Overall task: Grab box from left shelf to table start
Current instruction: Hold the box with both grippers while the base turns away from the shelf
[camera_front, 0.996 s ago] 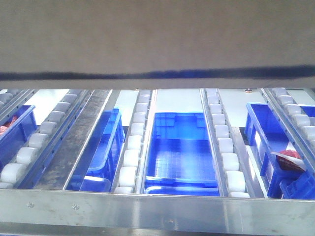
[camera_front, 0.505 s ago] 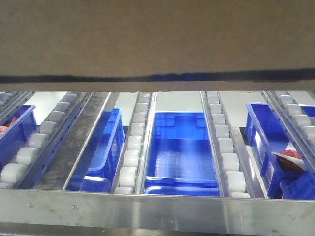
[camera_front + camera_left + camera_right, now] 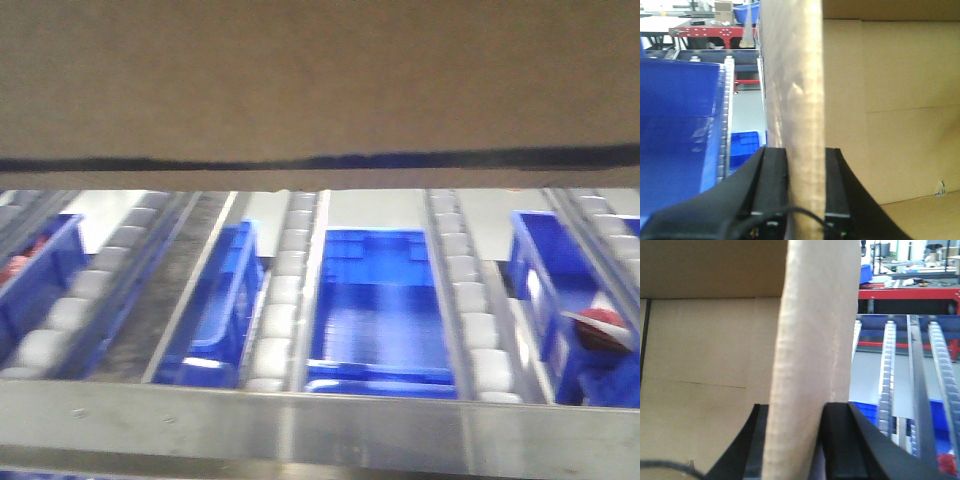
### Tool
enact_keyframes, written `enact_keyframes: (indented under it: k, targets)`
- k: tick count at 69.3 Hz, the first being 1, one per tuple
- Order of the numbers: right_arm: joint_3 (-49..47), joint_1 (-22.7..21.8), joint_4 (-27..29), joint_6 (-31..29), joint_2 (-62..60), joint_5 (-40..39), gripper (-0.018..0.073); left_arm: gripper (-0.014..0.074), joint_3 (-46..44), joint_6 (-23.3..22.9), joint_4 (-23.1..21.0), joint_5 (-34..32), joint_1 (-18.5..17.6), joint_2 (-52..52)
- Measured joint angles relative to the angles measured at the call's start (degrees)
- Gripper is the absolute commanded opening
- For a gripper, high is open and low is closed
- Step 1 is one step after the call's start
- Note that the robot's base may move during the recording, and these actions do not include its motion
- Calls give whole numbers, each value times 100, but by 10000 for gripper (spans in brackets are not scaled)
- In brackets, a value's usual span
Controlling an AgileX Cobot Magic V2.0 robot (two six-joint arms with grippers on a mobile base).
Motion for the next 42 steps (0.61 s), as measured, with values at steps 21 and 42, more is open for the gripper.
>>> enact_keyframes:
  k: [21, 42]
  targets:
    - [0, 0, -10, 0, 0, 0, 58, -92, 0, 0, -8, 0, 0, 0]
    - [0, 0, -10, 0, 0, 0, 58, -92, 0, 0, -8, 0, 0, 0]
